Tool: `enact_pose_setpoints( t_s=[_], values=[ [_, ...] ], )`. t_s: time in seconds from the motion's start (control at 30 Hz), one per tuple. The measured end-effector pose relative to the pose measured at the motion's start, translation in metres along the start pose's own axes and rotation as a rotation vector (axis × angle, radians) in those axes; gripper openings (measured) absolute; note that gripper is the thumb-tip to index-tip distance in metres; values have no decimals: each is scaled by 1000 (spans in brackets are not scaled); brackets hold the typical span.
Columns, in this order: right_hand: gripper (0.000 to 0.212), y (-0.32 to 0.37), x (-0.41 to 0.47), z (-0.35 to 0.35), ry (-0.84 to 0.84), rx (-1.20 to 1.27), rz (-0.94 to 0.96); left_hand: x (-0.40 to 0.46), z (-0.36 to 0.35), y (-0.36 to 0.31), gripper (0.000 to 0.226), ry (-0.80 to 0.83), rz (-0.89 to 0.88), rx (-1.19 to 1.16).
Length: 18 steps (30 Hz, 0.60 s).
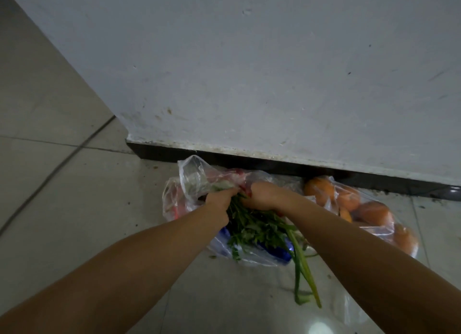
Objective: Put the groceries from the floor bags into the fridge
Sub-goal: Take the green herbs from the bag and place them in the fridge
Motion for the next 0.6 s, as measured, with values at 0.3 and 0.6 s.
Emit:
enact_pose_setpoints(
  t_s=[0.3, 0.6],
  values=[
    [30, -7, -19, -10, 189, 720, -215, -24, 32, 20, 10, 98, 17, 279],
    [25, 13, -33, -18, 219, 821, -147, -21, 29, 26, 22, 192, 41, 234]
  ],
)
Point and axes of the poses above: each hand's wrist, its own x-axis towards the middle knuckle, its own z-axis out of the back of the hand, y = z × x, the point moved 6 cm from there along x, towards the middle knuckle, and after that the axes turned 11 degrees about -y, right-handed, at the moved point
